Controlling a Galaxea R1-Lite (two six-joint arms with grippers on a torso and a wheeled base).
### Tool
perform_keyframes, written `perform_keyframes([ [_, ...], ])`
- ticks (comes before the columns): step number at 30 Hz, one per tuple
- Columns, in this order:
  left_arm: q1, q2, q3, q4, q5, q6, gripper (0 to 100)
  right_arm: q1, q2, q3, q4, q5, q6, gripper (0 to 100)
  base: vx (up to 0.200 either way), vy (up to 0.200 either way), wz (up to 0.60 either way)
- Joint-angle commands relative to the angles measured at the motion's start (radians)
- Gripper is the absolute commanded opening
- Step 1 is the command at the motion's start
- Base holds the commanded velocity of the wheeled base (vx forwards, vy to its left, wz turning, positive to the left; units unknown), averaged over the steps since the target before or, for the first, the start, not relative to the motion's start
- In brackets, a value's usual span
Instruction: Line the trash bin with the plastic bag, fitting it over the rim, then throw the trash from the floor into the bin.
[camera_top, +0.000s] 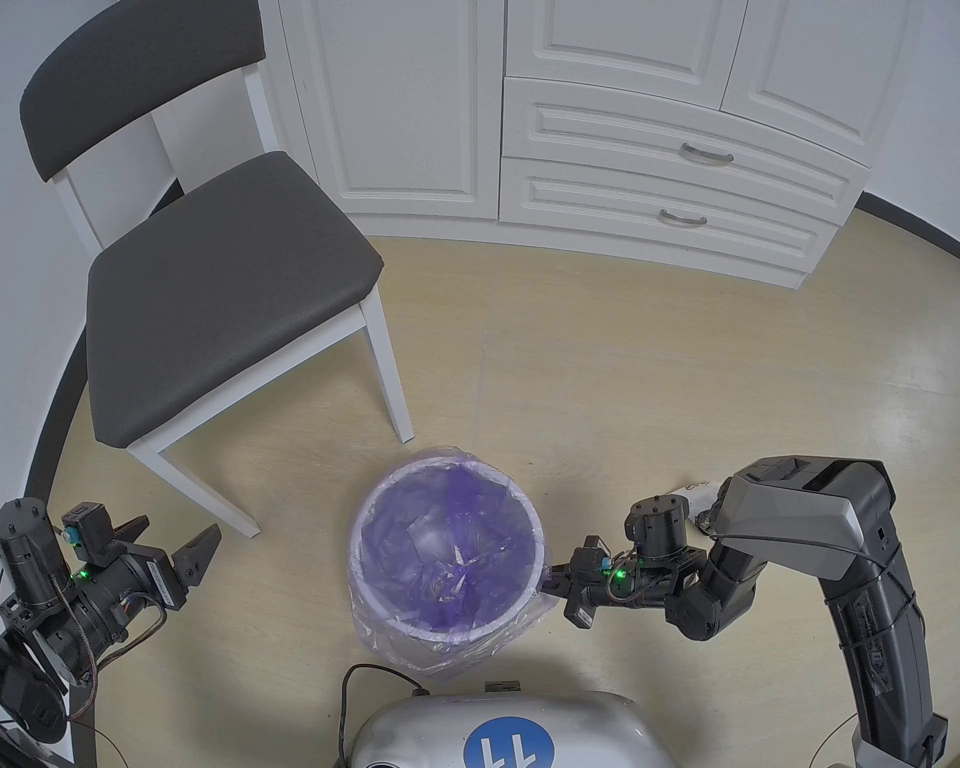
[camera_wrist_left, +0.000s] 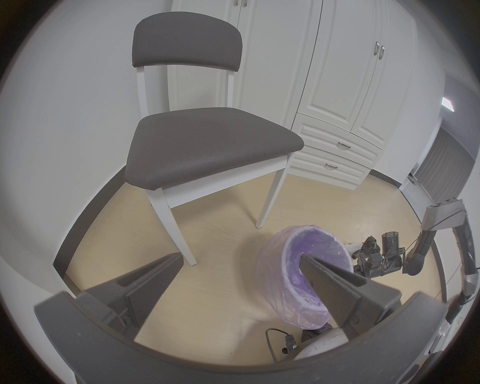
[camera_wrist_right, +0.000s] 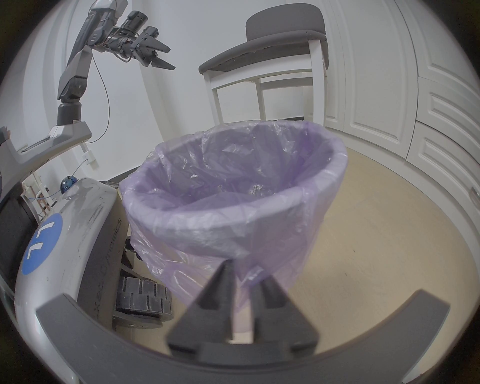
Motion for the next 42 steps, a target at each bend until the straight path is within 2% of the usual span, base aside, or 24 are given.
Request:
perform_keyframes([
  [1, 0.008, -0.001, 0.017, -0.002, 0.000, -0.001, 100, -0.014, 0.010, -0.025, 0.000, 0.000, 0.005, 0, 0.000, 0.000, 0.00],
  [13, 0.002, -0.007, -0.017, -0.007, -0.003, 0.010, 100, -0.039, 0.050, -0.120, 0.000, 0.000, 0.082, 0, 0.000, 0.000, 0.00],
  [15, -0.013, 0.005, -0.044, -0.007, 0.003, 0.023, 100, -0.039, 0.050, -0.127, -0.002, 0.003, 0.091, 0, 0.000, 0.000, 0.00],
  [19, -0.052, -0.003, -0.087, -0.007, 0.028, 0.119, 100, -0.040, 0.041, -0.122, -0.011, 0.006, 0.105, 0, 0.000, 0.000, 0.00],
  [23, -0.116, -0.043, -0.087, -0.004, 0.060, 0.178, 100, -0.060, 0.018, -0.119, -0.016, 0.011, 0.133, 0, 0.000, 0.000, 0.00],
  [28, -0.188, -0.129, -0.089, 0.036, 0.069, 0.194, 100, -0.072, -0.012, -0.085, -0.051, 0.026, 0.150, 0, 0.000, 0.000, 0.00],
  [30, -0.210, -0.164, -0.084, 0.058, 0.069, 0.203, 100, -0.065, -0.012, -0.073, -0.108, 0.026, 0.186, 0, 0.000, 0.000, 0.00],
  [36, -0.211, -0.214, -0.063, 0.098, 0.068, 0.206, 100, -0.051, 0.004, -0.076, -0.207, 0.017, 0.268, 0, 0.000, 0.000, 0.00],
  [42, -0.210, -0.247, -0.032, 0.099, 0.058, 0.200, 100, -0.036, 0.077, -0.150, -0.209, 0.017, 0.306, 0, 0.000, 0.000, 0.00],
])
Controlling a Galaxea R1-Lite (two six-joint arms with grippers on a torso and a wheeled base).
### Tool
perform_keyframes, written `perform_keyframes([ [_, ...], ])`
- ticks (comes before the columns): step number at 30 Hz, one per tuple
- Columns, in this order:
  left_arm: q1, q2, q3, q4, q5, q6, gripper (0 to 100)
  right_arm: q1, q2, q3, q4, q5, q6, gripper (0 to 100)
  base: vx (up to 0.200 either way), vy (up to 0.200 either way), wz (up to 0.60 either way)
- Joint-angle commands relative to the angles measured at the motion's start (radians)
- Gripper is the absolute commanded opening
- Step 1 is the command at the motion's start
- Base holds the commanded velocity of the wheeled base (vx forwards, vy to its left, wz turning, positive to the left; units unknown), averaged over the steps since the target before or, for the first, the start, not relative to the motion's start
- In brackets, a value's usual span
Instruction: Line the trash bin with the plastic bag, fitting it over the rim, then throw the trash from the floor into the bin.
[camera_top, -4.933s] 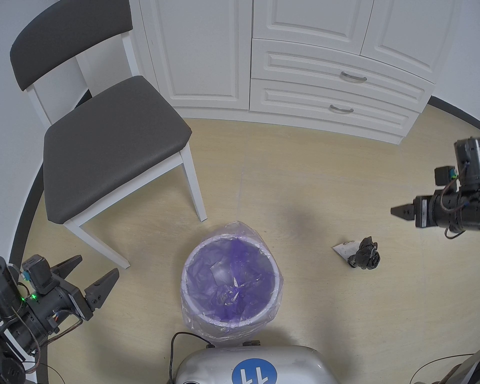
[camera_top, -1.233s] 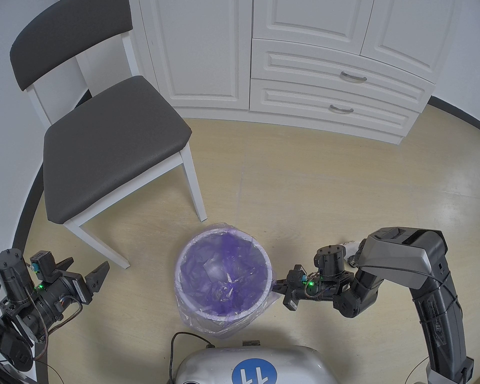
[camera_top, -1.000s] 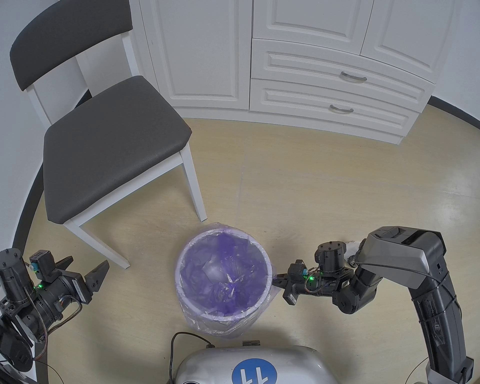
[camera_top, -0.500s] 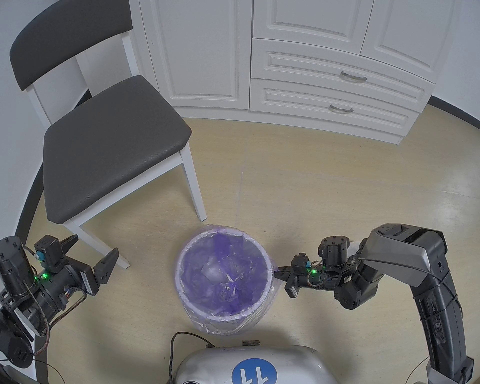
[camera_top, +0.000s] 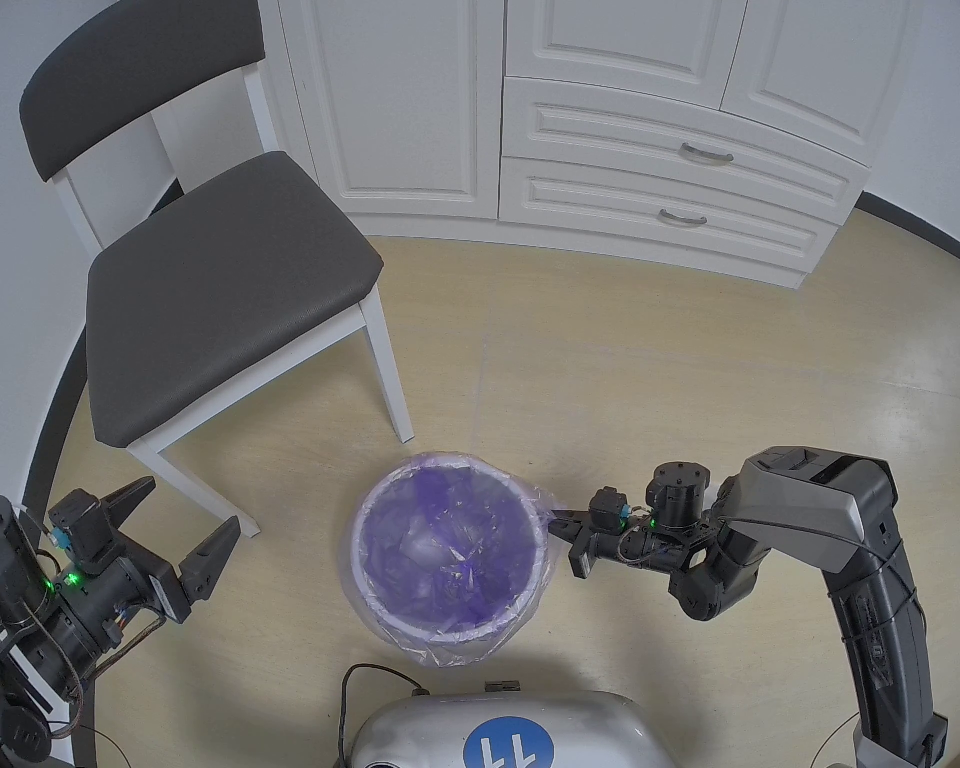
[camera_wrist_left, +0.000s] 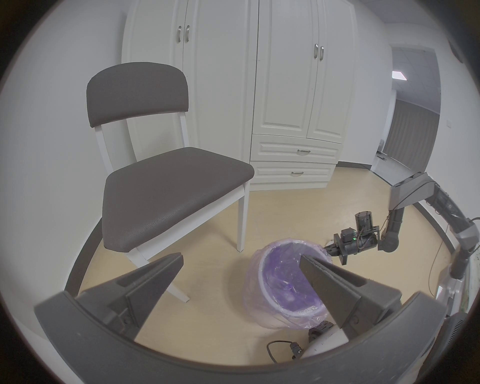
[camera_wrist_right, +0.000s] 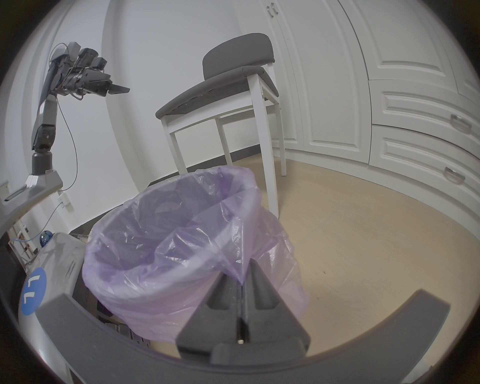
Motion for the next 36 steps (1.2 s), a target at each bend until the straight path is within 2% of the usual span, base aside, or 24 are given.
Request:
perform_keyframes([
  [1, -0.003, -0.044, 0.015, -0.002, -0.007, -0.002, 100, 0.017, 0.079, -0.081, -0.001, 0.000, 0.040, 0, 0.000, 0.000, 0.00],
  [7, -0.006, -0.012, 0.020, -0.002, -0.007, -0.002, 100, 0.028, 0.125, -0.150, 0.008, 0.007, 0.112, 0, 0.000, 0.000, 0.00],
  [20, -0.004, 0.007, 0.026, -0.002, -0.007, -0.004, 100, 0.032, 0.151, -0.197, 0.040, 0.020, 0.115, 0, 0.000, 0.000, 0.00],
  [21, -0.004, 0.007, 0.026, -0.002, -0.007, -0.004, 100, 0.032, 0.151, -0.197, 0.040, 0.019, 0.115, 100, 0.000, 0.000, 0.00],
  [36, -0.024, 0.091, 0.054, -0.002, -0.004, -0.005, 100, -0.017, 0.077, -0.165, 0.042, 0.019, 0.106, 100, 0.000, 0.000, 0.00],
])
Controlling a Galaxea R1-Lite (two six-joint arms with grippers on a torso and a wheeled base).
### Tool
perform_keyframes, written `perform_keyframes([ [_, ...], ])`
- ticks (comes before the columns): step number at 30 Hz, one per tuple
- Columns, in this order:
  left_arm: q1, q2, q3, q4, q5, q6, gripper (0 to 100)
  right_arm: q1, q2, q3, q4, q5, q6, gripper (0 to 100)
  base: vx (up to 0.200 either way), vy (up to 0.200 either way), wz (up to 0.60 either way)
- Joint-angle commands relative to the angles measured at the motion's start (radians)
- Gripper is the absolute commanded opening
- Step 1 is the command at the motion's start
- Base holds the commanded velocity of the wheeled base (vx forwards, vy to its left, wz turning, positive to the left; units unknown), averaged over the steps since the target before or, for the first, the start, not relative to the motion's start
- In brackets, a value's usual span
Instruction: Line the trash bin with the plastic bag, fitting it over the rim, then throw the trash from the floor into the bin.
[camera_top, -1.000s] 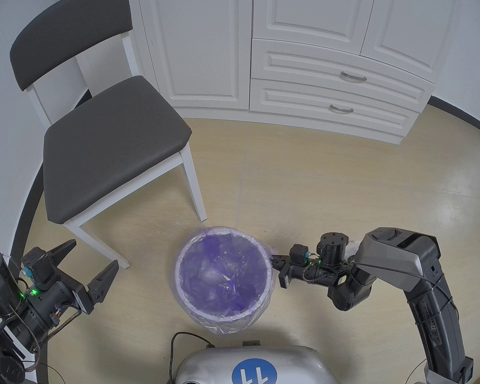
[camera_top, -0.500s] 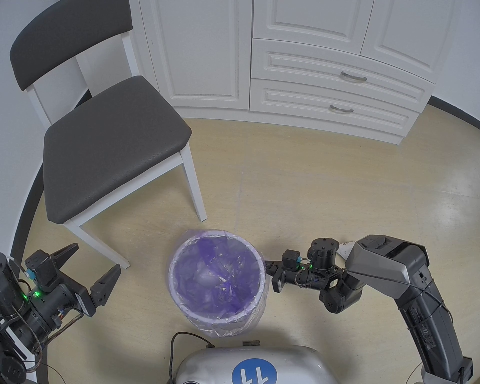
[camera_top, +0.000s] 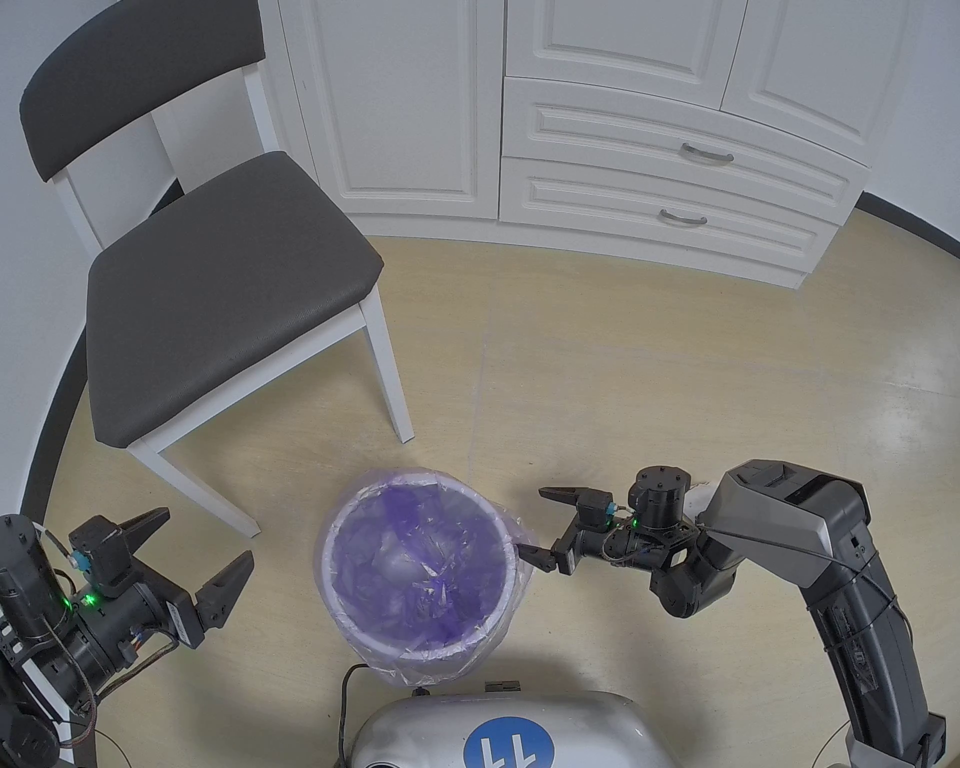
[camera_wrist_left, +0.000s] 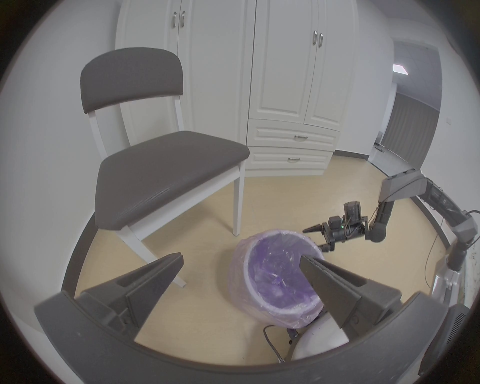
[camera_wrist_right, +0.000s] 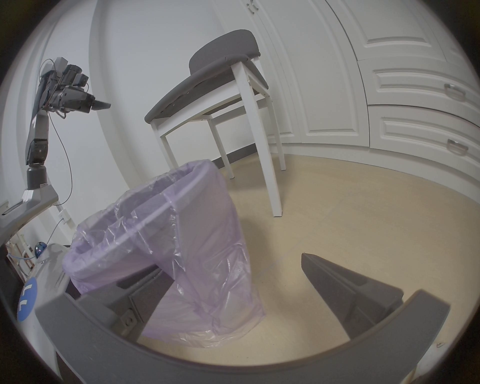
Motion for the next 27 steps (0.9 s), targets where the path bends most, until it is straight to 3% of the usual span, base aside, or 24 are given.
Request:
perform_keyframes([
  [1, -0.011, 0.069, 0.011, -0.001, 0.001, -0.002, 100, -0.029, -0.048, 0.011, -0.001, 0.000, -0.006, 100, 0.000, 0.000, 0.00],
  [17, 0.041, 0.425, -0.024, -0.024, -0.006, -0.024, 100, -0.074, -0.136, 0.050, 0.001, -0.003, -0.032, 100, 0.000, 0.000, 0.00],
  [24, 0.074, 0.552, -0.003, -0.151, -0.022, -0.016, 100, -0.051, -0.094, 0.060, 0.002, -0.003, -0.053, 100, 0.000, 0.000, 0.00],
  [27, 0.100, 0.686, 0.005, -0.242, -0.022, 0.008, 100, -0.021, -0.047, 0.050, 0.022, -0.003, -0.062, 100, 0.000, 0.000, 0.00],
])
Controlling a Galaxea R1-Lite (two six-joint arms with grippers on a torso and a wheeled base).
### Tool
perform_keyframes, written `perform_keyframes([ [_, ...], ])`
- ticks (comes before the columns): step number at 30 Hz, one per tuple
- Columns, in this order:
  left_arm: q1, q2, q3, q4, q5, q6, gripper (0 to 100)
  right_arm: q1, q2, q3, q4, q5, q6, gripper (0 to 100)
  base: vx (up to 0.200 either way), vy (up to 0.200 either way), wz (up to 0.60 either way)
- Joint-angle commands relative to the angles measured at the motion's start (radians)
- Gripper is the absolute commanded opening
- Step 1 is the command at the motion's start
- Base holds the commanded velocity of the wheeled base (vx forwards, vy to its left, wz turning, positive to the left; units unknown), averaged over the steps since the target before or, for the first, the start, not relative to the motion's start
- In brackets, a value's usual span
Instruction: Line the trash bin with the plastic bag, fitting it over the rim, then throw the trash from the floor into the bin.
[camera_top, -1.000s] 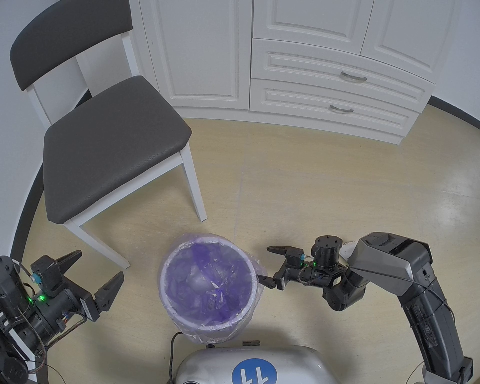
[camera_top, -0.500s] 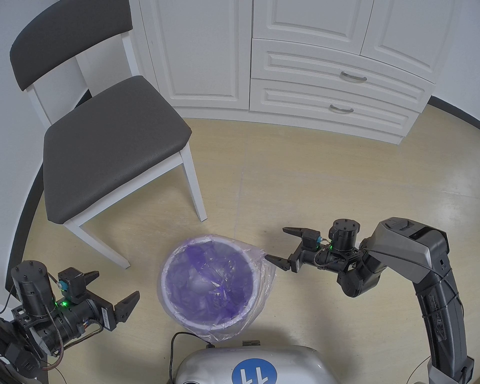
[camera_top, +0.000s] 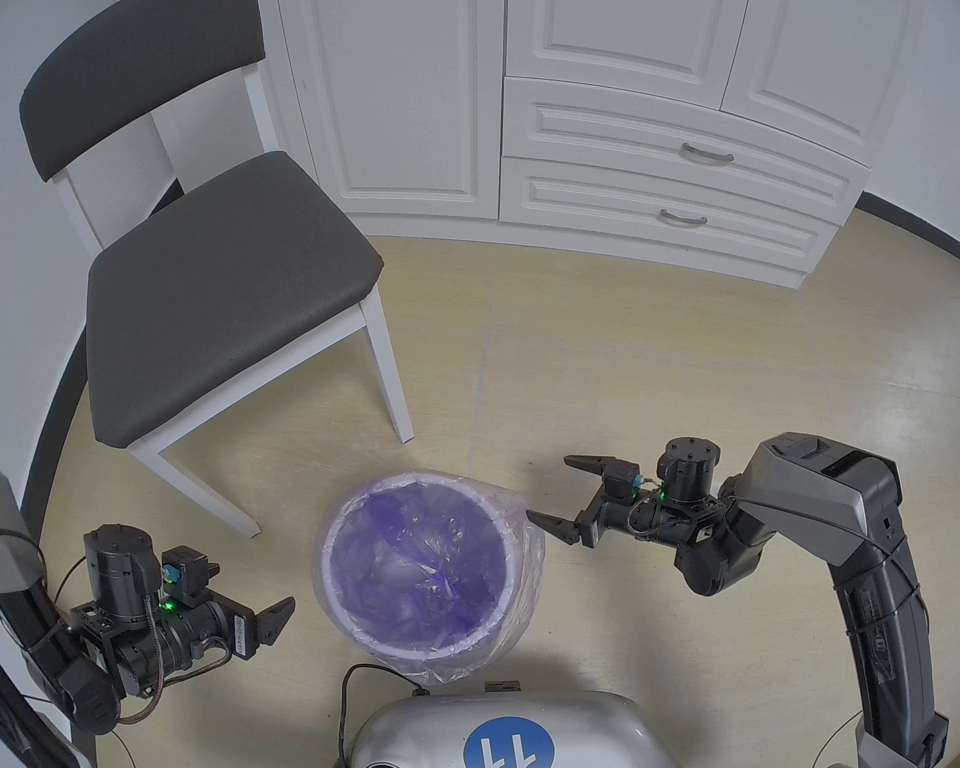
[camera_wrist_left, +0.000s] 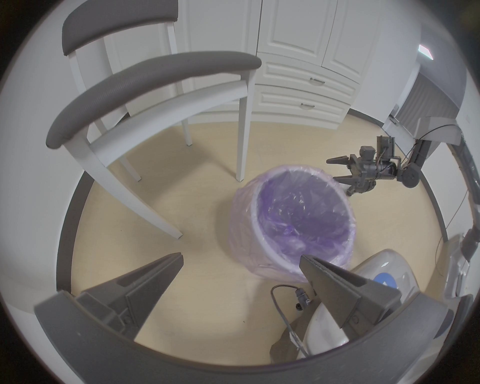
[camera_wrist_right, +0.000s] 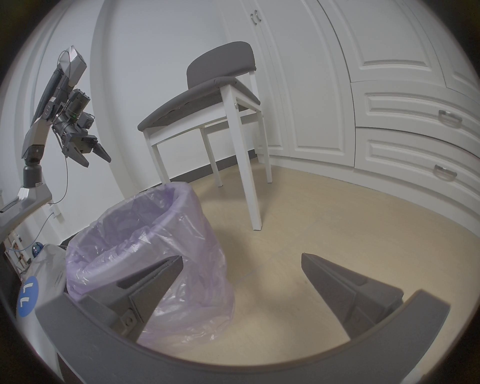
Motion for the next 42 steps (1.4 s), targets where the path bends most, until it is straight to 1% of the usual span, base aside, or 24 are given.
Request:
perform_keyframes([
  [1, 0.043, 0.227, 0.021, -0.120, -0.005, 0.033, 100, 0.041, 0.077, -0.014, 0.017, 0.000, -0.012, 100, 0.000, 0.000, 0.00],
  [4, 0.055, 0.306, 0.030, -0.238, -0.035, 0.042, 100, 0.059, 0.121, -0.068, 0.053, 0.004, -0.009, 100, 0.000, 0.000, 0.00],
  [5, 0.058, 0.326, 0.030, -0.266, -0.041, 0.042, 100, 0.062, 0.120, -0.086, 0.102, 0.002, 0.002, 100, 0.000, 0.000, 0.00],
  [8, 0.063, 0.341, 0.030, -0.278, -0.044, 0.045, 100, 0.073, 0.118, -0.174, 0.258, 0.000, 0.039, 100, 0.000, 0.000, 0.00],
  [9, 0.063, 0.339, 0.030, -0.278, -0.045, 0.045, 100, 0.079, 0.121, -0.200, 0.284, 0.000, 0.057, 100, 0.000, 0.000, 0.00],
  [11, 0.071, 0.327, 0.030, -0.280, -0.050, 0.044, 100, 0.096, 0.137, -0.273, 0.350, -0.007, 0.131, 100, 0.000, 0.000, 0.00],
  [12, 0.071, 0.327, 0.030, -0.280, -0.050, 0.044, 100, 0.096, 0.137, -0.273, 0.350, -0.007, 0.131, 100, 0.000, 0.000, 0.00],
  [13, 0.084, 0.307, 0.030, -0.280, -0.087, 0.045, 100, 0.114, 0.171, -0.388, 0.425, -0.019, 0.229, 100, 0.000, 0.000, 0.00],
  [14, 0.094, 0.293, 0.030, -0.278, -0.110, 0.045, 100, 0.121, 0.191, -0.448, 0.464, -0.027, 0.272, 100, 0.000, 0.000, 0.00],
  [16, 0.110, 0.261, 0.030, -0.278, -0.140, 0.045, 100, 0.124, 0.223, -0.540, 0.533, -0.042, 0.307, 100, 0.000, 0.000, 0.00],
  [18, 0.129, 0.232, 0.030, -0.278, -0.153, 0.045, 100, 0.111, 0.247, -0.579, 0.557, -0.064, 0.304, 100, 0.000, 0.000, 0.00],
  [19, 0.133, 0.224, 0.030, -0.278, -0.153, 0.045, 100, 0.110, 0.249, -0.577, 0.557, -0.070, 0.301, 100, 0.000, 0.000, 0.00],
  [21, 0.153, 0.188, 0.030, -0.278, -0.162, 0.042, 100, 0.082, 0.244, -0.577, 0.573, -0.090, 0.287, 100, 0.000, 0.000, 0.00],
  [24, 0.167, 0.163, 0.030, -0.277, -0.183, 0.041, 100, 0.067, 0.232, -0.575, 0.593, -0.133, 0.289, 100, 0.000, 0.000, 0.00],
  [26, 0.169, 0.151, 0.030, -0.277, -0.185, 0.042, 100, 0.065, 0.207, -0.572, 0.614, -0.164, 0.298, 100, 0.000, 0.000, 0.00],
  [27, 0.169, 0.148, 0.030, -0.277, -0.185, 0.041, 100, 0.065, 0.195, -0.571, 0.622, -0.168, 0.304, 100, 0.000, 0.000, 0.00],
  [34, 0.170, 0.105, 0.030, -0.277, -0.183, 0.039, 100, 0.050, 0.031, -0.488, 0.628, -0.181, 0.389, 100, 0.000, 0.000, 0.00],
  [35, 0.170, 0.089, 0.030, -0.277, -0.183, 0.036, 100, 0.044, -0.007, -0.468, 0.628, -0.194, 0.406, 100, 0.000, 0.000, 0.00],
  [36, 0.170, 0.089, 0.030, -0.277, -0.183, 0.036, 100, 0.044, -0.007, -0.468, 0.628, -0.194, 0.406, 100, 0.000, 0.000, 0.00],
  [38, 0.170, 0.056, 0.030, -0.274, -0.185, 0.033, 100, 0.036, -0.064, -0.437, 0.628, -0.228, 0.427, 100, 0.000, 0.000, 0.00],
  [40, 0.170, 0.036, 0.030, -0.267, -0.185, 0.033, 100, 0.030, -0.104, -0.416, 0.634, -0.233, 0.453, 100, 0.000, 0.000, 0.00],
  [42, 0.170, 0.013, 0.030, -0.257, -0.185, 0.033, 100, 0.030, -0.142, -0.394, 0.660, -0.233, 0.498, 100, 0.000, 0.000, 0.00],
])
